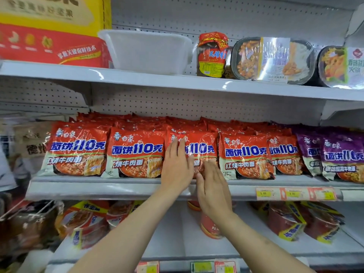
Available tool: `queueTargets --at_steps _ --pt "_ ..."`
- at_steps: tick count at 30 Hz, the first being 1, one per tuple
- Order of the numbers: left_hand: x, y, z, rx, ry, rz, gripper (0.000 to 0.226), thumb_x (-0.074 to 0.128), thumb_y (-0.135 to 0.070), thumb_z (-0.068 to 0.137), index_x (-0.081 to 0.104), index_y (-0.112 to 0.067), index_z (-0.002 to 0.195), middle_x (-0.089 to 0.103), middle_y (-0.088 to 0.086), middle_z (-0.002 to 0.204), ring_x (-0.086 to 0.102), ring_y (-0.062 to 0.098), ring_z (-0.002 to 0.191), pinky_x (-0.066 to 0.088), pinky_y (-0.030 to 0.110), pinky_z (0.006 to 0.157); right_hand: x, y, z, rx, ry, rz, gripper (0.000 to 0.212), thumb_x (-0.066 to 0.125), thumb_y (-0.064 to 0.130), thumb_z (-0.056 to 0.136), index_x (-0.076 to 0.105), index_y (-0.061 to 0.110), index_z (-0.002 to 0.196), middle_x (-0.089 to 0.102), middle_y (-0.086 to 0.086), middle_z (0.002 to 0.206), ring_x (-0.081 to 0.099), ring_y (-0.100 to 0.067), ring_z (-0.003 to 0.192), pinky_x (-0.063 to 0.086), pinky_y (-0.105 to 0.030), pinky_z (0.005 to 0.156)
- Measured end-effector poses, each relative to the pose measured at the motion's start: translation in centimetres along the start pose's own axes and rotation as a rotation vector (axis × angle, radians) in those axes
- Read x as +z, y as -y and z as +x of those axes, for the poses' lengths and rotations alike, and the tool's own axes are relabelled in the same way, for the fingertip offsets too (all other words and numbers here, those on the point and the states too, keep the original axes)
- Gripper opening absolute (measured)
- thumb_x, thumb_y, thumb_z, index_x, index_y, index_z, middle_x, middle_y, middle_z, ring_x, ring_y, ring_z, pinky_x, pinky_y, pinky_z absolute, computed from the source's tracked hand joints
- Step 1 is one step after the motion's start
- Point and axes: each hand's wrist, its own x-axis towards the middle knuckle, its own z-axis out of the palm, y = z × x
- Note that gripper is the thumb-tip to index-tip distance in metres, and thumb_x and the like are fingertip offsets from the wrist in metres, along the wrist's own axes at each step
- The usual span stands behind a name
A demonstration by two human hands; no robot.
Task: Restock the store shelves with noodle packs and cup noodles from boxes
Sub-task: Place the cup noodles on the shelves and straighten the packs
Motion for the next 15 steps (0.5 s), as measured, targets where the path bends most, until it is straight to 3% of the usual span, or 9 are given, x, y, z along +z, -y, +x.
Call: queueTargets --at_steps 4,7,11,15 --pt "-2.3 1.5 -1.3 0.081 0.020 -0.060 0.060 0.038 -0.039 0.107 0.020 -0.019 0.160 0.011 0.000 0.168 0.007 0.017 0.155 0.008 0.033 0.123 -0.1 1.0 0.3 0.006 -0.050 -0.008 0.080 0.005 0.056 0.096 0.033 0.010 0.156 0.032 -0.008 0.163 0.022 -0.020 0.153 0.013 -0.035 0.126" --pt "-4.5 3.5 -3.0 0.104 -0.035 -0.048 0.058 0.036 -0.040 0.105 0.031 -0.016 0.157 0.023 0.003 0.165 0.018 0.019 0.153 0.017 0.037 0.124 0.2 3.3 0.2 -0.034 -0.054 0.048 0.071 0.015 0.050 0.100 0.036 0.009 0.154 0.034 -0.008 0.162 0.025 -0.022 0.152 0.011 -0.033 0.125" --pt "-7.2 7.9 -5.7 0.013 -0.132 0.014 0.054 0.035 -0.039 0.103 0.044 -0.011 0.148 0.040 0.008 0.155 0.032 0.024 0.145 0.029 0.041 0.120 1.5 6.9 -0.9 -0.152 -0.004 0.116 0.059 0.026 0.039 0.102 0.040 0.011 0.152 0.038 -0.006 0.159 0.030 -0.021 0.149 0.016 -0.035 0.125" --pt "-9.3 11.8 -8.4 -0.057 -0.180 0.177 0.055 0.030 -0.043 0.103 0.050 -0.008 0.142 0.050 0.012 0.145 0.046 0.030 0.135 0.043 0.047 0.111 3.1 9.6 -2.1 -0.213 0.062 0.166 0.057 0.026 0.040 0.103 0.040 0.015 0.152 0.043 -0.003 0.156 0.036 -0.020 0.145 0.025 -0.039 0.123"
